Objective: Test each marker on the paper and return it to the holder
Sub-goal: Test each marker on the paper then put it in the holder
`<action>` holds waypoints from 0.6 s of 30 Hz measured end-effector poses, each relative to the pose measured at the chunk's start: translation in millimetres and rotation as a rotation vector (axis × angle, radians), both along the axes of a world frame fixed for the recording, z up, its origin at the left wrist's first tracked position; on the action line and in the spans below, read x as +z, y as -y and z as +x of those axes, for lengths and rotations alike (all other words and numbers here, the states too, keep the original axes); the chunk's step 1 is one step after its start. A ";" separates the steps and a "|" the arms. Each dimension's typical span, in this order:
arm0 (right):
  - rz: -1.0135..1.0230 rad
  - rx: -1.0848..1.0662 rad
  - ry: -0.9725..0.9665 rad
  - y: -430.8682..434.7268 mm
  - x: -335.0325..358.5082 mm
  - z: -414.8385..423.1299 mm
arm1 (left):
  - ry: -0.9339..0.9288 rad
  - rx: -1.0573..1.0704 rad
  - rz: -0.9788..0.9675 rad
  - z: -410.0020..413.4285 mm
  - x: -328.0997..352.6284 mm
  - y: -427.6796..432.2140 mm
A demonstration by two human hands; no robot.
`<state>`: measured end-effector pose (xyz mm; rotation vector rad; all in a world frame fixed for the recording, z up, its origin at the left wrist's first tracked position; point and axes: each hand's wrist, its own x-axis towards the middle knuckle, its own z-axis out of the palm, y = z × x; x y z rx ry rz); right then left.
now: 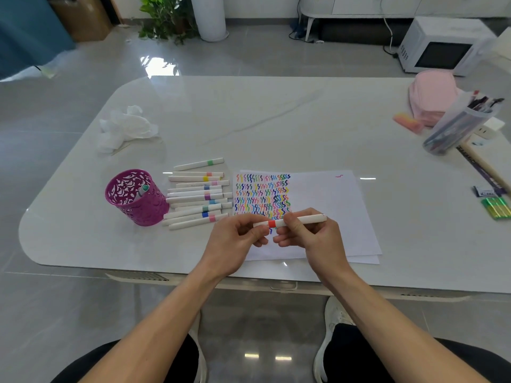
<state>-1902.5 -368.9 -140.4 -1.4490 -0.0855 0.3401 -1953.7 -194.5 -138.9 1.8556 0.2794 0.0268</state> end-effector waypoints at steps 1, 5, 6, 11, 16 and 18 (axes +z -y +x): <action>0.011 0.000 -0.010 -0.1 0.3 -0.5 | 0.002 0.006 -0.010 -0.1 -0.2 0.7; 0.050 -0.009 -0.050 -1.2 0.7 -2.8 | 0.016 0.026 -0.039 -1.3 0.1 3.0; 0.062 -0.013 -0.064 -1.4 -0.2 -4.2 | 0.016 0.023 -0.041 -1.5 0.9 3.2; 0.111 0.004 -0.117 -1.9 -0.7 -4.8 | 0.006 0.008 -0.078 -0.7 7.9 -0.5; 0.097 0.042 -0.115 -5.1 2.7 0.2 | 0.028 0.125 -0.197 3.8 19.1 -5.2; -0.017 0.034 -0.078 -4.7 0.9 1.1 | 0.053 0.183 -0.246 3.7 20.9 -9.3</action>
